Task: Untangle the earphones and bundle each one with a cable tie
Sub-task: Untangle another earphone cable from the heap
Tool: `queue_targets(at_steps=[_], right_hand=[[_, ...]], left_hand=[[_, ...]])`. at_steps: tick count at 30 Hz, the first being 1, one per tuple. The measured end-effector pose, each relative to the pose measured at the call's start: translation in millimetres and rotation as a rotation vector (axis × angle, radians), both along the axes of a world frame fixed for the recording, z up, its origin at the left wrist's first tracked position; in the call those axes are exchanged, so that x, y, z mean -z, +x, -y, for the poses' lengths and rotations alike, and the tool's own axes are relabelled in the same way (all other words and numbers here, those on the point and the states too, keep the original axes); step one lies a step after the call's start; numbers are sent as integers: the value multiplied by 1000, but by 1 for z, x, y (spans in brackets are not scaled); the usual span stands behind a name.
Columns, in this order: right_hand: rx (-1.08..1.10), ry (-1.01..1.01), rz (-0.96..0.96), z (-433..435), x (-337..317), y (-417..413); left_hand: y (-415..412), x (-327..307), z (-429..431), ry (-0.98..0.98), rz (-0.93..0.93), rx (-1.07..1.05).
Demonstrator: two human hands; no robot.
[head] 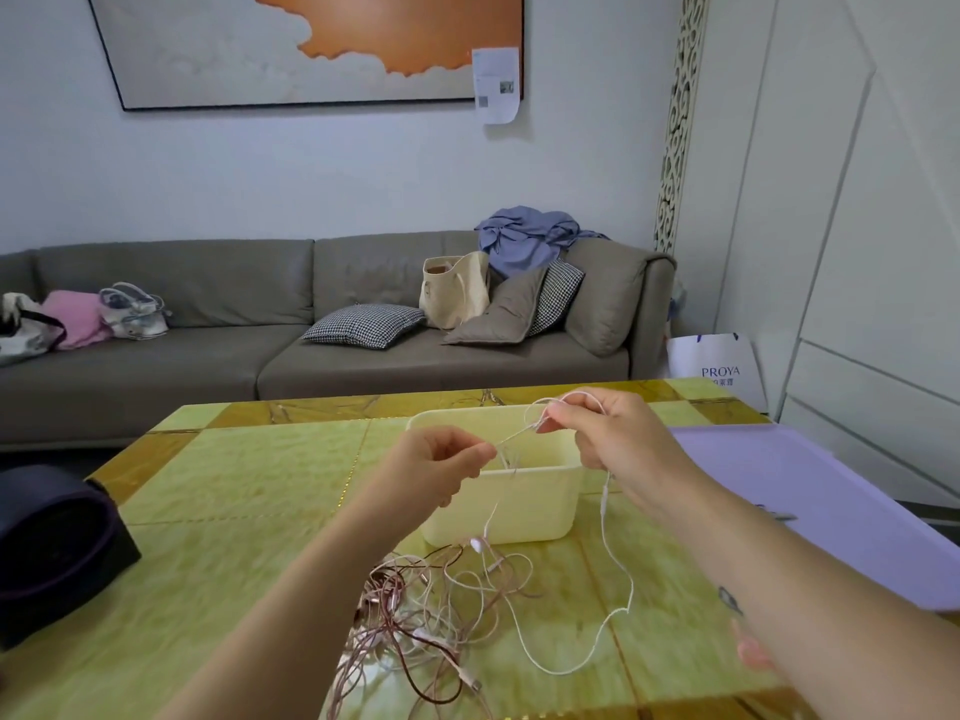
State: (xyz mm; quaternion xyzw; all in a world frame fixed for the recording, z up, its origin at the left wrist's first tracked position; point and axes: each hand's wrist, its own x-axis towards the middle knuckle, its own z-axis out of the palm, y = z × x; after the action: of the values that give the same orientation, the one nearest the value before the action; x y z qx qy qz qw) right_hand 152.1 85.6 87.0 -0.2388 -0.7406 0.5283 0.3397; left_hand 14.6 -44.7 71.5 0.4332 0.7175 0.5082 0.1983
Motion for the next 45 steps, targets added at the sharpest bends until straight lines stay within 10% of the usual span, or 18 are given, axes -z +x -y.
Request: queue_targets(at_steps=[8,23,32,37,45], right_hand=[[-96,46,9,6,-11,3],[-44,370,213,7,-12,10],[-58,328,218,3,-7,11],[-256,-84,118,4,-11,15],[-355,-105,227,12,-5,13]], left_hand=[[15,-6,-5,78,-79,-5],[22,-9,2,161,667,286],[10,-4,7,257,566,185],[1,4,7,264,542,128],[17,21,-12,71,62,-2]])
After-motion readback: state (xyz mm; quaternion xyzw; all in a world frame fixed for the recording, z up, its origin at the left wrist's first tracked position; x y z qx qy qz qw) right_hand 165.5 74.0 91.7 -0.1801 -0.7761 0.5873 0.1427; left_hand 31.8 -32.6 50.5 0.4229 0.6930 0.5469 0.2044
